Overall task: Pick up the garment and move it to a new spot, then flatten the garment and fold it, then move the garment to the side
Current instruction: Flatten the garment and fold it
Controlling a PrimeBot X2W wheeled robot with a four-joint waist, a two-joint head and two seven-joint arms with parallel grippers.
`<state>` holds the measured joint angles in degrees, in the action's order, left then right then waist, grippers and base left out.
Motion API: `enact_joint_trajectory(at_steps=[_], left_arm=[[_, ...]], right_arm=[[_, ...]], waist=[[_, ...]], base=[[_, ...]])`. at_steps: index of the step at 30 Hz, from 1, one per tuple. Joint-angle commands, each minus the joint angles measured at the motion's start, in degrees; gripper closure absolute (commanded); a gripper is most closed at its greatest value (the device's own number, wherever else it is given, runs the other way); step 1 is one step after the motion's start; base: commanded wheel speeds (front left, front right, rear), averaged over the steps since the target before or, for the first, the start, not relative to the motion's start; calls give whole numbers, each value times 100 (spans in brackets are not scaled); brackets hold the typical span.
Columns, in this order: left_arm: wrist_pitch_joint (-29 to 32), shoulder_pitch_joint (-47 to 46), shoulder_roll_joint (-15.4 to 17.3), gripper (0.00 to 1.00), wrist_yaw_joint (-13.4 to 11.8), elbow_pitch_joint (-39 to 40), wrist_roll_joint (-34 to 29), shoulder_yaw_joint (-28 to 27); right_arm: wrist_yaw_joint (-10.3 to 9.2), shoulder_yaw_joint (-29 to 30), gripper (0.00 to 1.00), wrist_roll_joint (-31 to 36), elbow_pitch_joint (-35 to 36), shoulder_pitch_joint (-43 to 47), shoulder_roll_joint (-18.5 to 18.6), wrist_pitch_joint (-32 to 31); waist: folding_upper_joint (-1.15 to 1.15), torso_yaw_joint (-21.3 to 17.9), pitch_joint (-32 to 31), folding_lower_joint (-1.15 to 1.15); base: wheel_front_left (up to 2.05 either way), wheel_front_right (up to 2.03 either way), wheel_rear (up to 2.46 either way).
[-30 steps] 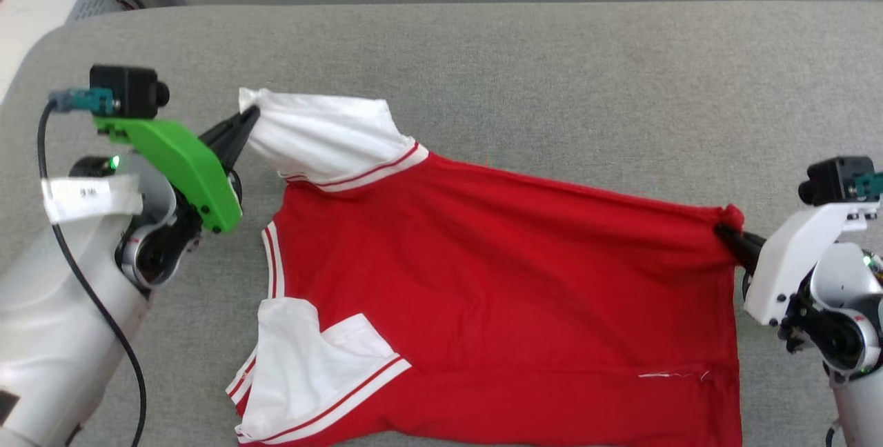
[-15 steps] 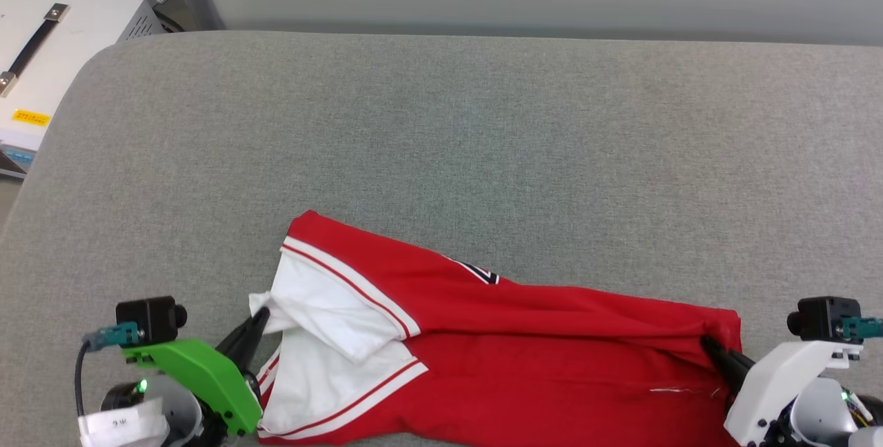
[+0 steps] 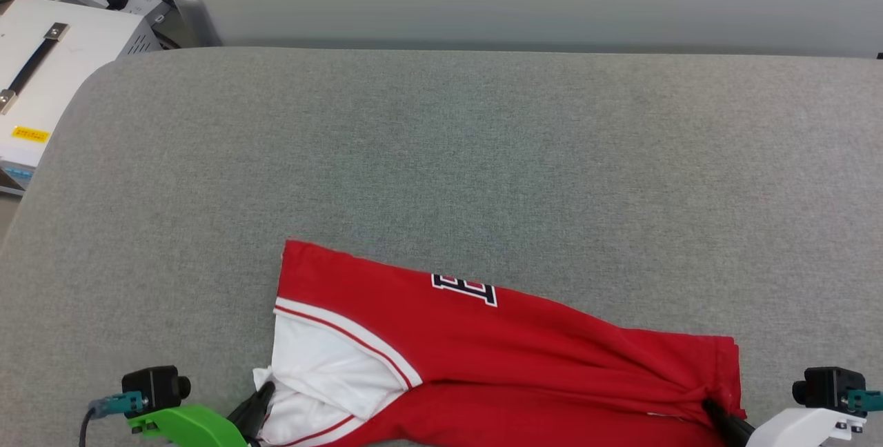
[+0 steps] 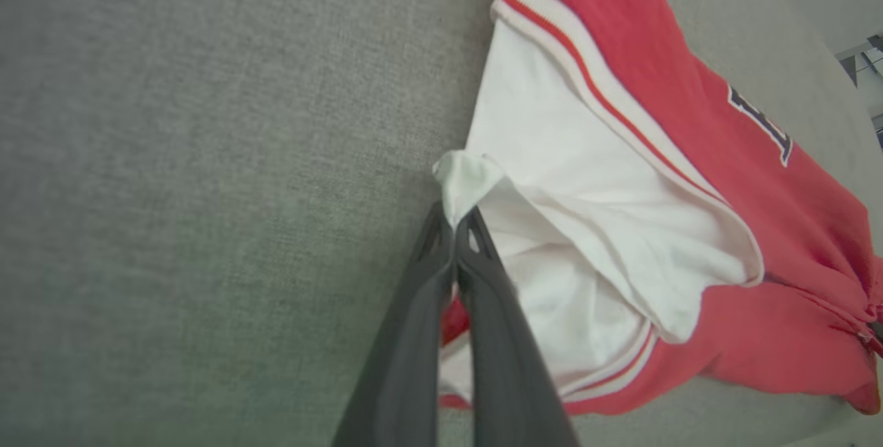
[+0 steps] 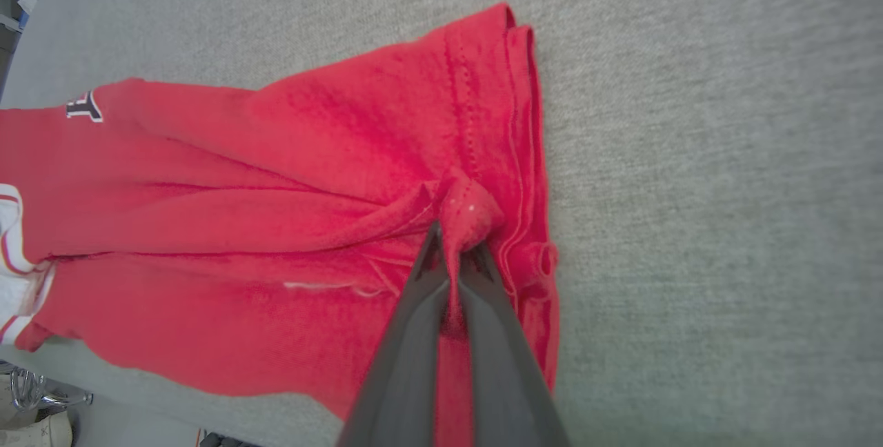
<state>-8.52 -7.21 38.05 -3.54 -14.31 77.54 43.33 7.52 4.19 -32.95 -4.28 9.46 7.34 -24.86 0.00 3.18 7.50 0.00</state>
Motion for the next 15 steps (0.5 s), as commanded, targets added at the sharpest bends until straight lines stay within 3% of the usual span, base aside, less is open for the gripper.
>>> enact_joint_trajectory(at_steps=[1,2,3,4,5,6,12,15], left_arm=[[35,123,-22,100,-26,-54,44,26],[69,125,-39,100,-35,-85,45,51],[89,106,-68,94,-36,-120,33,74],[79,84,-105,74,-30,-136,27,79],[59,58,-148,25,-23,-152,15,82],[26,12,-157,0,-24,-174,-41,89],[-367,-241,-145,0,-206,-117,-603,97],[-533,-341,-115,0,-384,62,-997,33]], right_arm=[[-3,15,100,49,-86,121,-18,37],[-3,-1,84,63,-107,127,-26,67],[-3,-24,36,49,-123,121,-48,129],[-3,-53,0,55,-135,117,-62,163],[-3,-93,0,81,-122,110,-65,229],[-3,-111,0,104,-89,93,-70,327],[-3,-139,0,269,276,38,-7,786],[-3,-81,0,339,506,107,36,711]], waist=[[0,-19,-27,0],[0,-18,-36,0],[0,-18,-48,0],[0,-17,-66,0],[0,-12,-86,0],[0,-10,-105,0],[0,4,-222,0],[0,14,-270,0]], base=[[0,0,0],[0,0,0],[0,0,0],[0,0,0],[0,0,0],[0,0,0],[0,0,0],[0,0,0]])
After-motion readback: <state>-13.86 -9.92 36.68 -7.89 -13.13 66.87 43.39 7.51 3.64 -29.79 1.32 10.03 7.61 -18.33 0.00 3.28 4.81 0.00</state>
